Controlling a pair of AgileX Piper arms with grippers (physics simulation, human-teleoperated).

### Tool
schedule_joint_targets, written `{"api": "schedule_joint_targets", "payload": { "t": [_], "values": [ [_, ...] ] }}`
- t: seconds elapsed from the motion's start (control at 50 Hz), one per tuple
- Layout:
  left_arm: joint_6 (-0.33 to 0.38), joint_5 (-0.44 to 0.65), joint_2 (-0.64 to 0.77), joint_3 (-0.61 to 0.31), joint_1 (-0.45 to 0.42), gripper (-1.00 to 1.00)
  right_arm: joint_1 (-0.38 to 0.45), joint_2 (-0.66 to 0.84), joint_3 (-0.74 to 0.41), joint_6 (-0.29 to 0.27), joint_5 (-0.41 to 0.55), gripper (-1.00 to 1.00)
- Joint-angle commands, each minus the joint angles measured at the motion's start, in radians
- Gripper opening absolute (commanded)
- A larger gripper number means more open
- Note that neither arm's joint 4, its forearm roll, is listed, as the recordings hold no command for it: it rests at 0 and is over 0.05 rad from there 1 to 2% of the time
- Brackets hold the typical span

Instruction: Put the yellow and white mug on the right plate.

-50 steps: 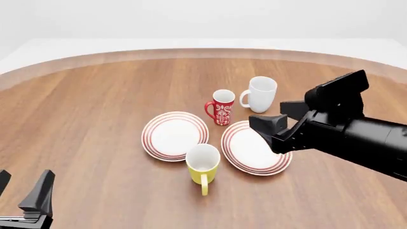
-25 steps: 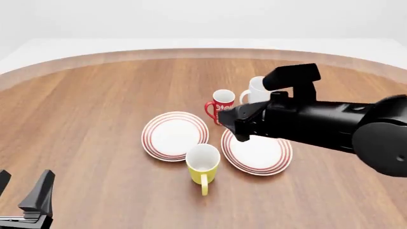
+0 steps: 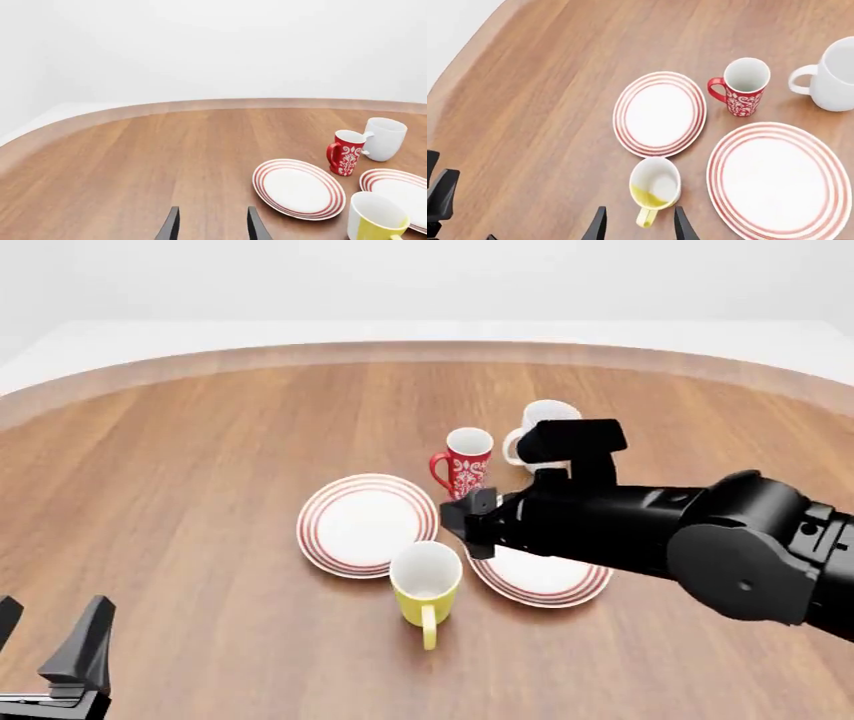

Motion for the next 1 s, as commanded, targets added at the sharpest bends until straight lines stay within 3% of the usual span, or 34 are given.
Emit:
{"api": "schedule_joint_targets", "payload": {
  "t": [0.02,0.48,1.0],
  "values": [
    [0.000,0.000,0.000,0.000,0.000,1.00,0.007,0.052,0.028,0.025,-0.058,1.00],
    [0.000,0.000,0.000,0.000,0.000,1.00,0.024,0.135,0.159,0.090,-0.237,1.00],
    [0.000,0.000,0.000,0.000,0.000,1.00,0.054,0.263,0.216,0.148,-0.392,1.00]
  ]
}}
